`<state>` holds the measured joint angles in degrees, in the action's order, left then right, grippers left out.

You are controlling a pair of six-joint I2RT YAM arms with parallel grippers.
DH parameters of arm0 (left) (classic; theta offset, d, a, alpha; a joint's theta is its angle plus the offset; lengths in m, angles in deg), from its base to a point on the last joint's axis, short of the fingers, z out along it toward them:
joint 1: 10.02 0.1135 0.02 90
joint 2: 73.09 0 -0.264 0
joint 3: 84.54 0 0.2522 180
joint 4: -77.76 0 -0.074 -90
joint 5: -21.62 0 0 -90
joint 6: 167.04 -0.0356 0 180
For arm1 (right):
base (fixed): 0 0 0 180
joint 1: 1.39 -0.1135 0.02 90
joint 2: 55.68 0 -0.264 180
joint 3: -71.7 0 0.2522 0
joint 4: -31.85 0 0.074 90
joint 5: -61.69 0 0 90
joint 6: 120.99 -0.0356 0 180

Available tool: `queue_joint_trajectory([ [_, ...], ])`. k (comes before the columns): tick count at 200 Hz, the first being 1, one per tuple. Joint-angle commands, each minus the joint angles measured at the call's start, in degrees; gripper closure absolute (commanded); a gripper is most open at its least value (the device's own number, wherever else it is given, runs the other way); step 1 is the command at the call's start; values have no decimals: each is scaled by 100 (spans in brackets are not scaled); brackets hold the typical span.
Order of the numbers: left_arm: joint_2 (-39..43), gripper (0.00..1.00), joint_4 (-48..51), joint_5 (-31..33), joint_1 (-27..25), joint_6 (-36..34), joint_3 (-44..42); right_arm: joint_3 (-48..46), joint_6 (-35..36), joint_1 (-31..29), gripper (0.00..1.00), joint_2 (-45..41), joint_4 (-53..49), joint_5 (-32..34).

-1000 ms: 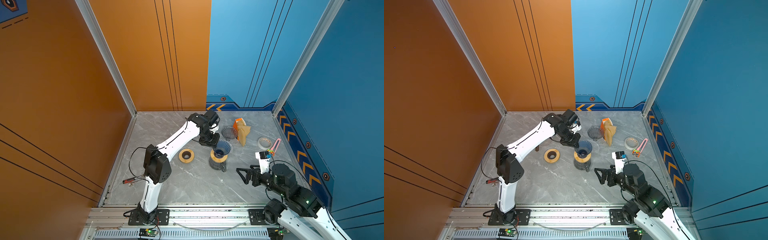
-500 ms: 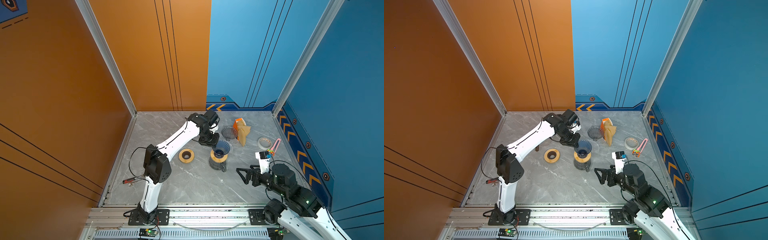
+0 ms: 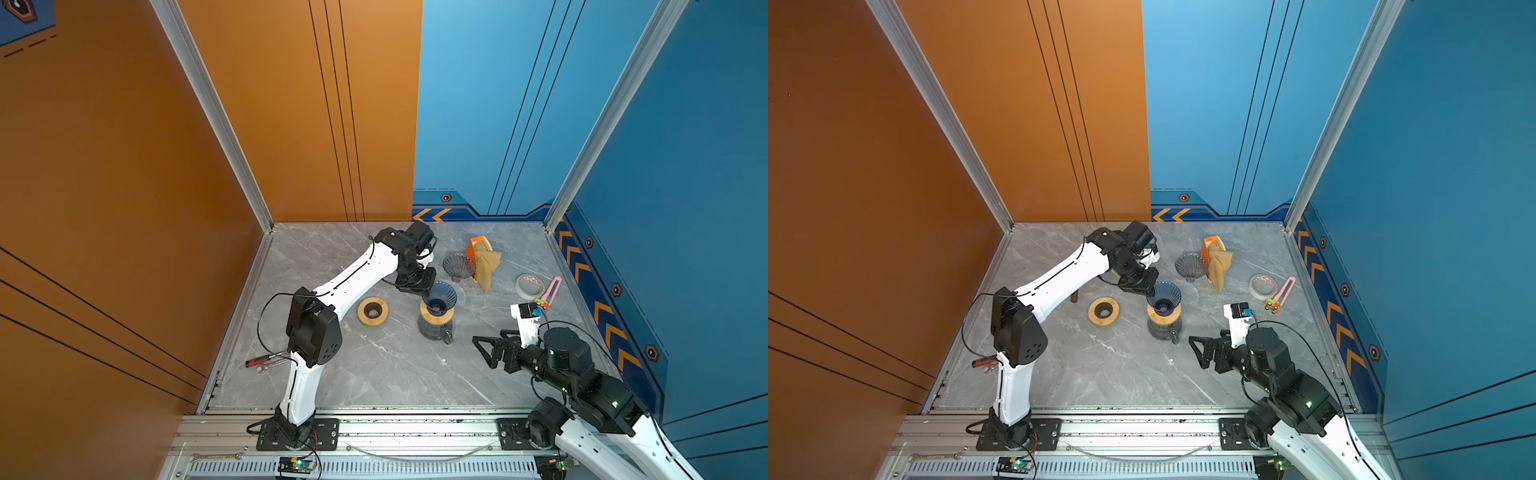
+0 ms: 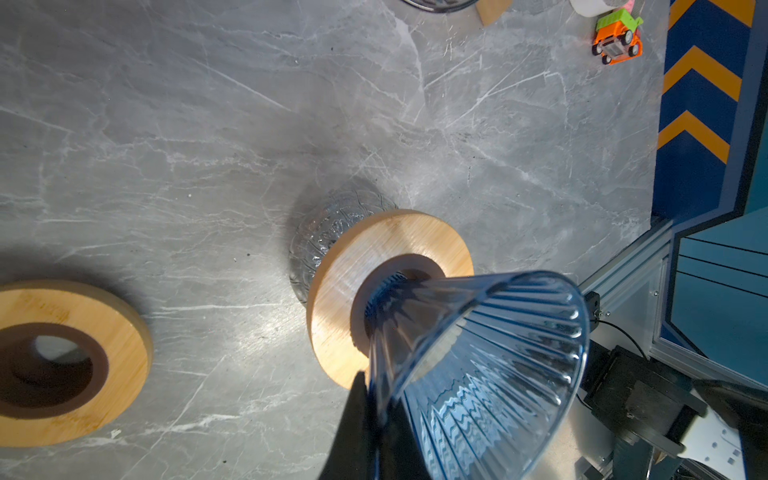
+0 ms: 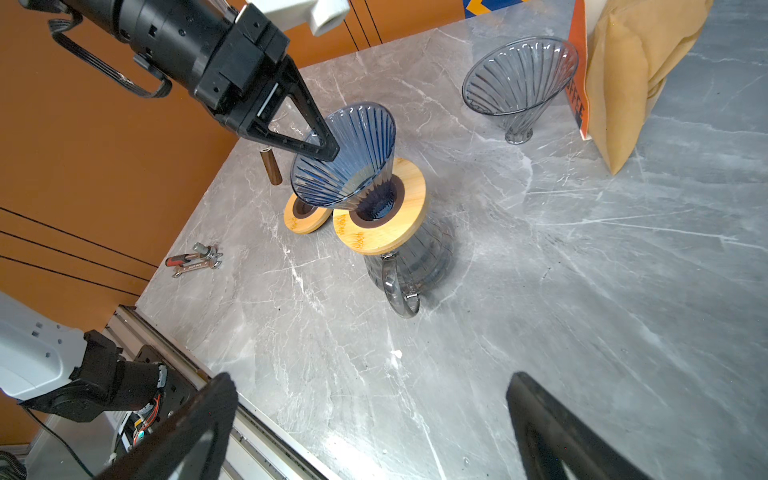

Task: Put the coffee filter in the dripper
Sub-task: 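Lower the blue dripper onto the carafe's wooden collar with the left gripper, then open the left gripper and withdraw it while the right gripper moves to the filter box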

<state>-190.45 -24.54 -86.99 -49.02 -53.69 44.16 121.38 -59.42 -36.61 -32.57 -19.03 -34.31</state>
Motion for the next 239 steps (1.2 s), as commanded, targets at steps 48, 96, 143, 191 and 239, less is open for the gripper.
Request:
queue_joint_trajectory([
  [48,-24,93,-186,-118,51,-24,-214,47,-49,-26,0,19,-93,16],
  [96,22,91,-244,-162,38,20,-292,43,-47,-20,0,21,-93,18],
  [143,47,84,-263,-171,33,38,-339,33,-48,-27,0,21,-93,19],
  [191,292,64,-258,-142,95,71,-328,74,-35,-13,0,77,-71,4],
  [239,703,39,-256,-274,190,56,-232,312,18,-12,1,357,44,83],
])
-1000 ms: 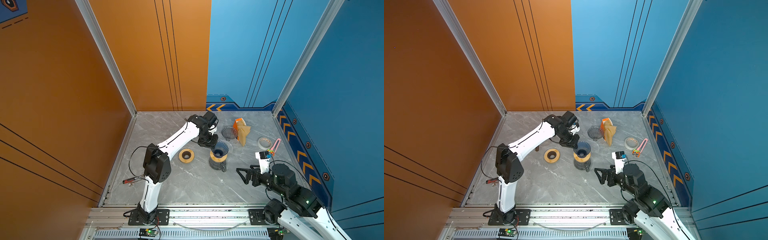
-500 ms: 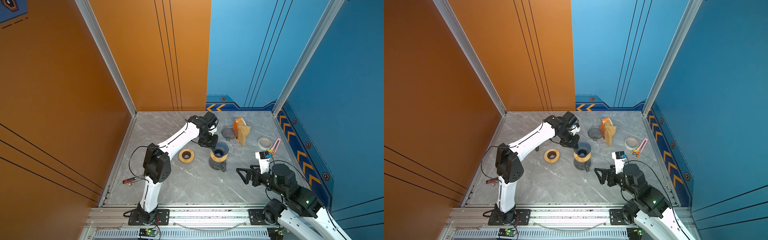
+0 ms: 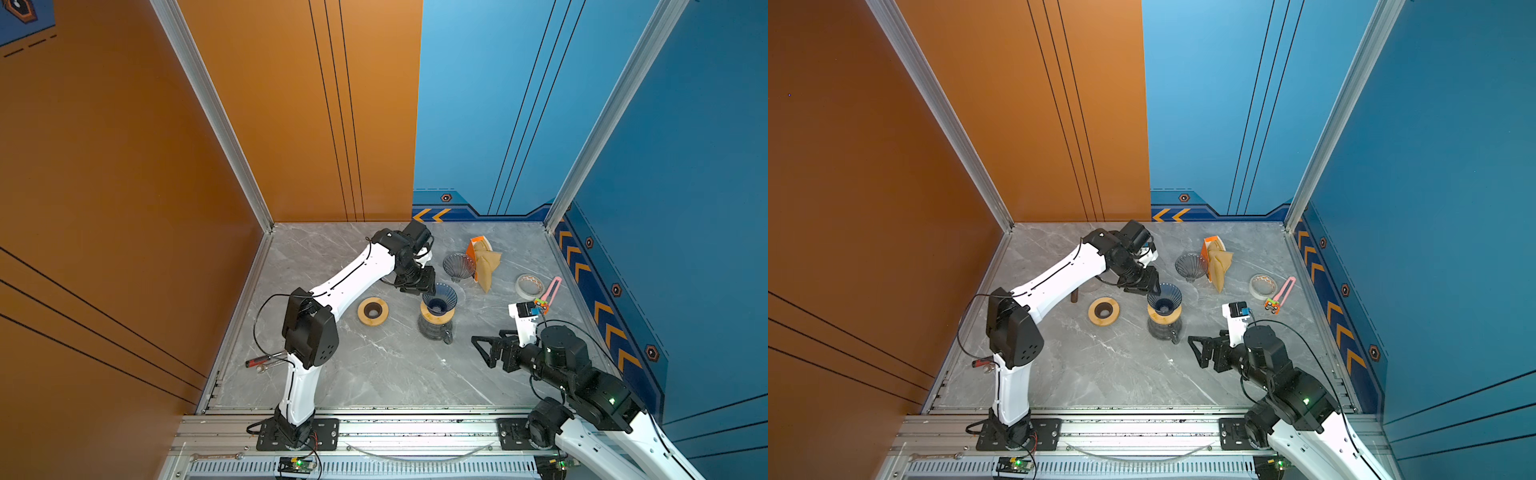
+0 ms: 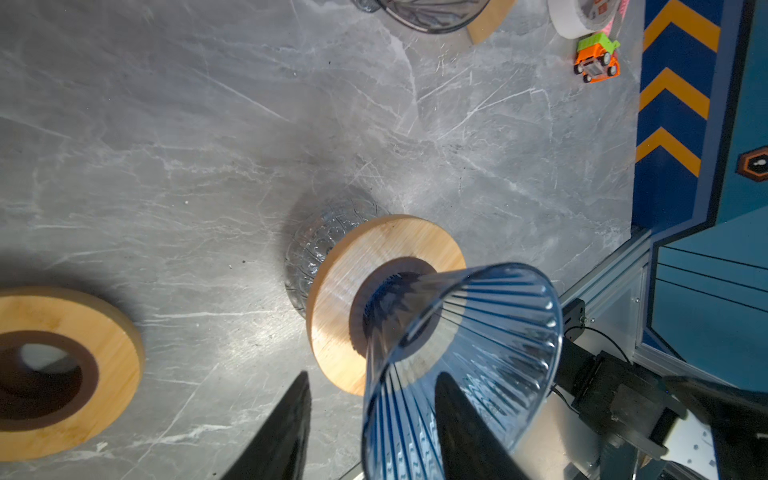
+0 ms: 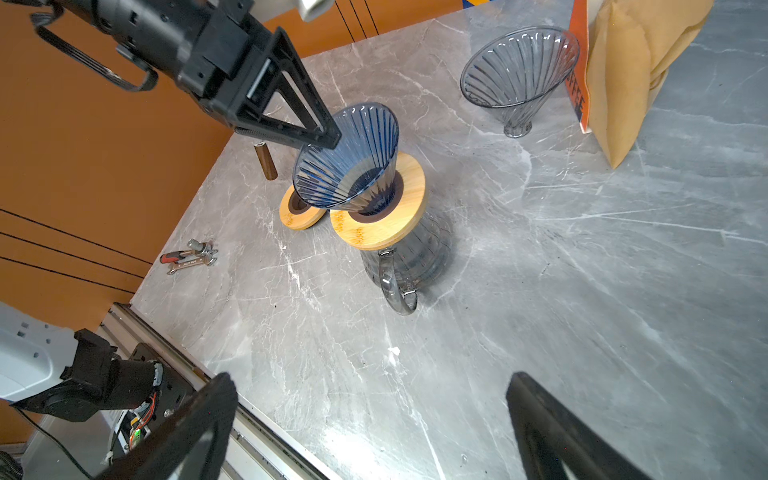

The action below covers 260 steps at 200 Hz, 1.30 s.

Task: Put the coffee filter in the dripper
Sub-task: 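Open the left gripper and withdraw it while the right gripper moves to the filter box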

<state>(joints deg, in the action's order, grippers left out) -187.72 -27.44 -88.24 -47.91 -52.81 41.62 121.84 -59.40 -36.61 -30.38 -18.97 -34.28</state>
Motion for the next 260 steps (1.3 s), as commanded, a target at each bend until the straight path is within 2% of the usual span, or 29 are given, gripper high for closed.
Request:
queue_joint_trajectory([
  [1,440,39,33,-150,79,-32,25,274,17,-12,1,140,39,84],
  [30,786,15,9,-120,132,-247,30,490,50,-9,11,324,89,487],
  [33,822,9,-13,-111,133,-290,21,513,54,-3,12,360,87,519],
  [42,946,0,-95,-98,141,-432,-20,594,63,6,16,472,85,629],
  [81,1570,2,-923,-406,262,-1118,-691,916,384,228,37,1001,168,926],
  [116,2386,2,-2192,-725,419,-1508,-1845,1284,625,1053,50,1823,308,171],
  [151,3070,2,-3336,-760,647,-1422,-2921,1688,1061,1861,54,2618,331,-523],
  [171,3365,2,-3923,-838,772,-1202,-3413,1973,1379,2137,55,3113,216,-649],
  [234,3560,2,-4043,-833,774,-1210,-3576,2647,2012,2492,58,4589,426,-378],
  [260,3655,2,-4013,-733,801,-1298,-3593,2763,2106,2600,63,5147,700,-400],
])
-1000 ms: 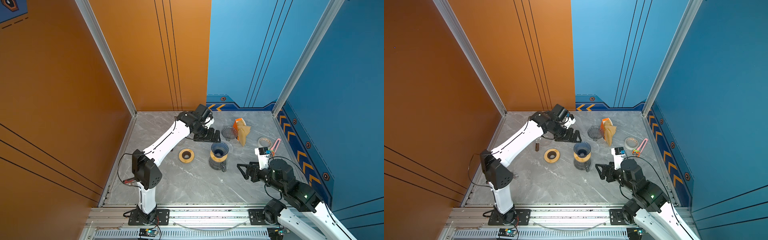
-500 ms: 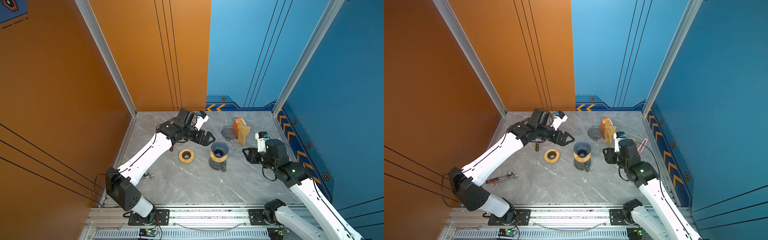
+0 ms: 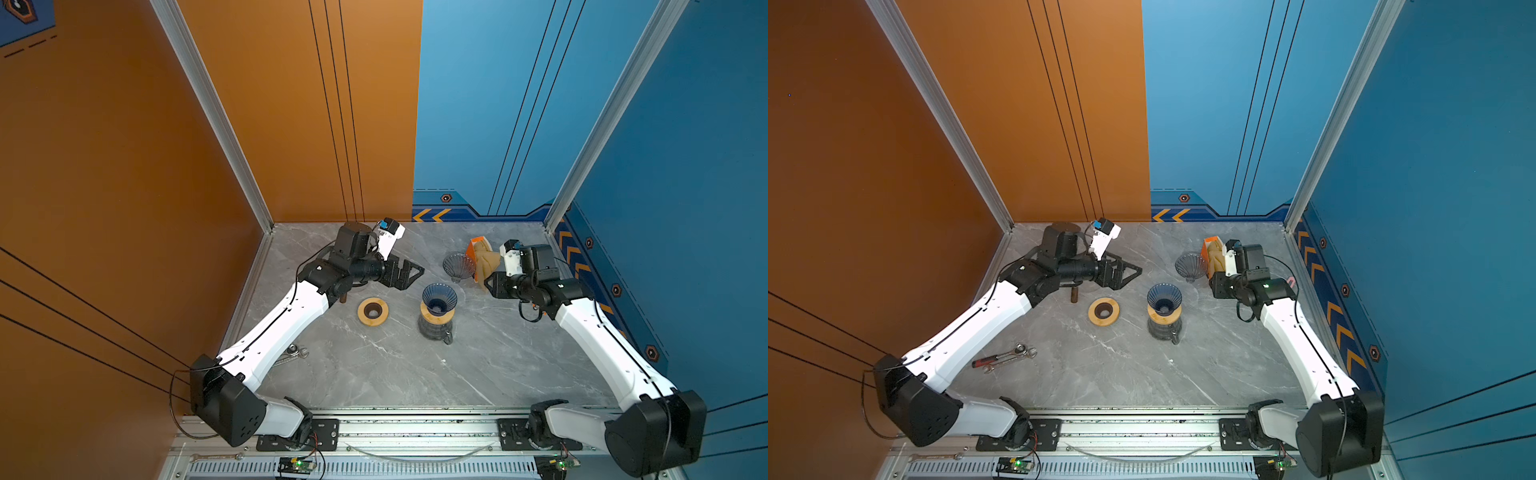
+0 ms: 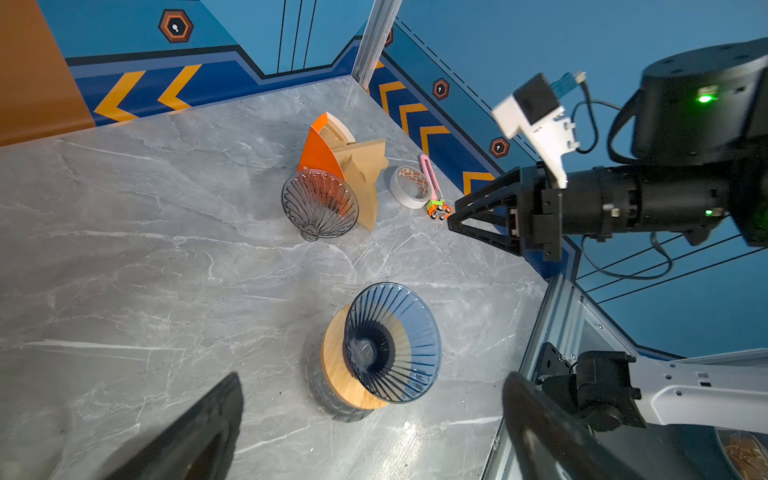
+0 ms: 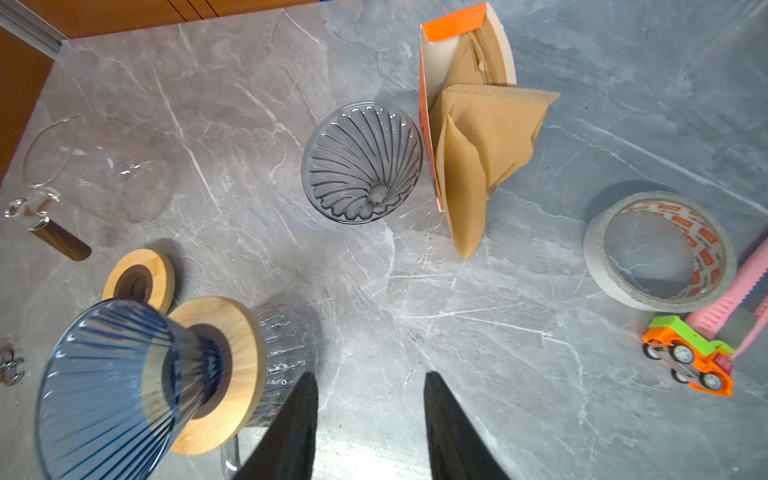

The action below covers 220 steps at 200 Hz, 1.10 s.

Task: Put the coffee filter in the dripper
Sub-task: 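Open the left gripper and withdraw it while the right gripper moves to the filter box, then lower the right gripper into the filter box and pinch one brown filter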

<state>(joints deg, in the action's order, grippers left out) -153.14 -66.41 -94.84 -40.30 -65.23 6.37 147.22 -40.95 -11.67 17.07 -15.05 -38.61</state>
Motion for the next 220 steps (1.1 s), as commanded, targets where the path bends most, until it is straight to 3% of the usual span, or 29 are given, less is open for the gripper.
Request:
queue_joint_trajectory([
  [1,199,2,-111,-67,40,-61,-68,233,264,110,63,426,317,30],
  [64,209,2,-202,-209,198,40,-85,863,529,281,69,1666,533,139],
  [220,471,2,-104,-123,-8,-52,-68,1816,718,138,78,3084,460,705],
])
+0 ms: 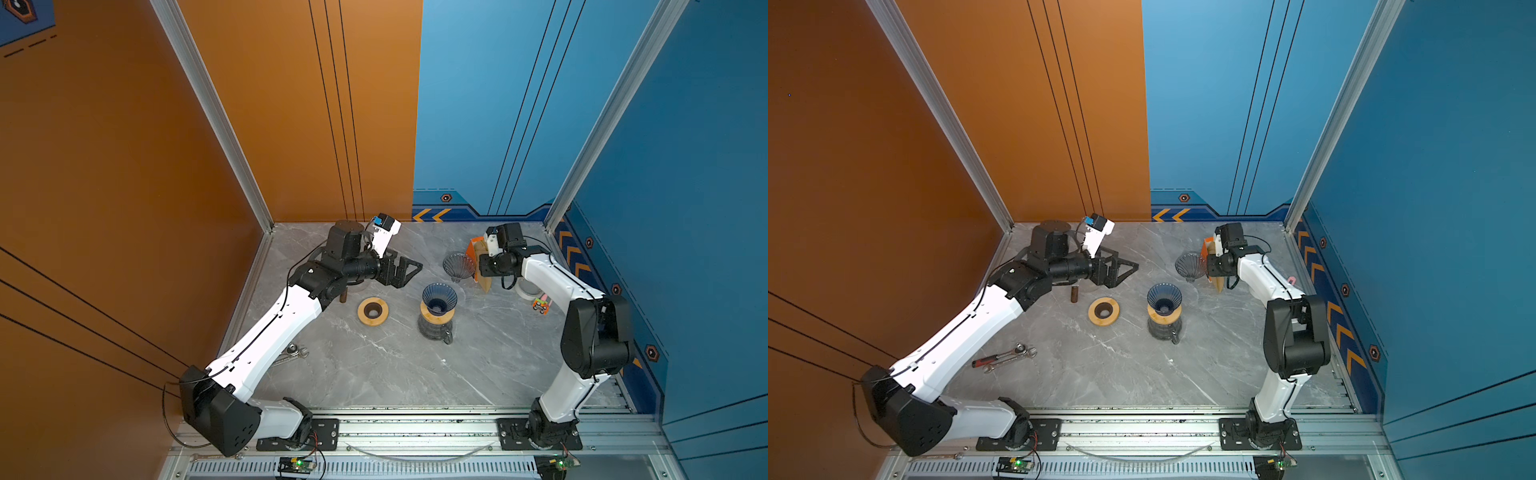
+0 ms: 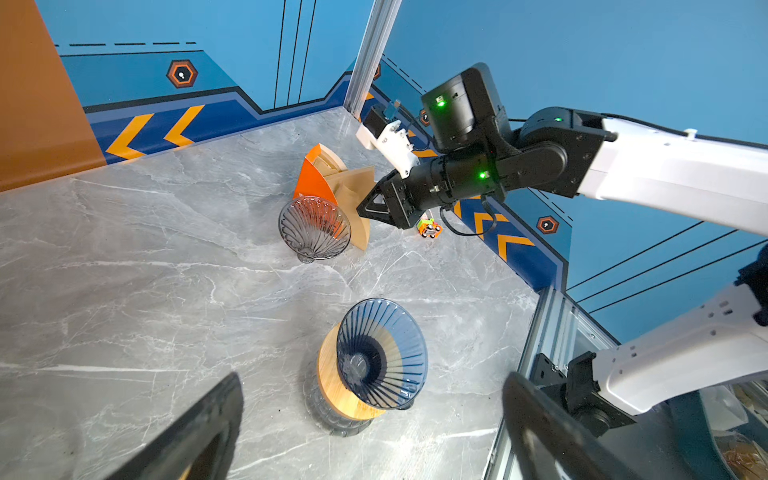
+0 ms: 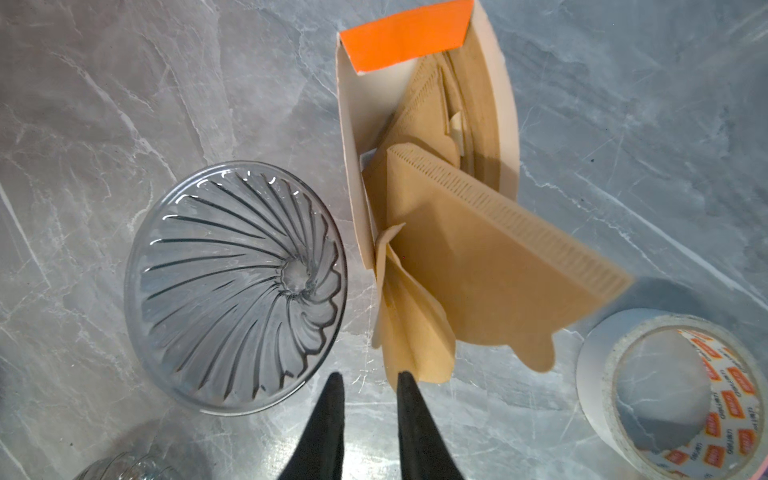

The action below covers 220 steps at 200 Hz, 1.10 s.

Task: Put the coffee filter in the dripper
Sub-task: 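Lower the right gripper into the filter box and pinch one brown filter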

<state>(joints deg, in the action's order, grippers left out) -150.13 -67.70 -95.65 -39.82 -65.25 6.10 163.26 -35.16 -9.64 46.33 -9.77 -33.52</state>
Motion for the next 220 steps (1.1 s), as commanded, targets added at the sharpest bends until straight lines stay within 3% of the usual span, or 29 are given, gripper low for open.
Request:
queue_joint_trajectory([
  [1,170,2,24,-38,-59,-52,-42,224,137,-64,78,163,-70,200],
  [89,119,2,82,-18,-121,-89,-21,459,293,-144,82,668,-71,544],
  [131,92,2,93,-27,-122,-89,-15,494,319,-159,91,732,-70,558],
  [177,127,2,111,-16,-122,-96,-7,473,363,-210,100,539,-192,729],
  [220,144,2,129,-16,-122,-80,20,310,315,-313,100,44,-434,908],
])
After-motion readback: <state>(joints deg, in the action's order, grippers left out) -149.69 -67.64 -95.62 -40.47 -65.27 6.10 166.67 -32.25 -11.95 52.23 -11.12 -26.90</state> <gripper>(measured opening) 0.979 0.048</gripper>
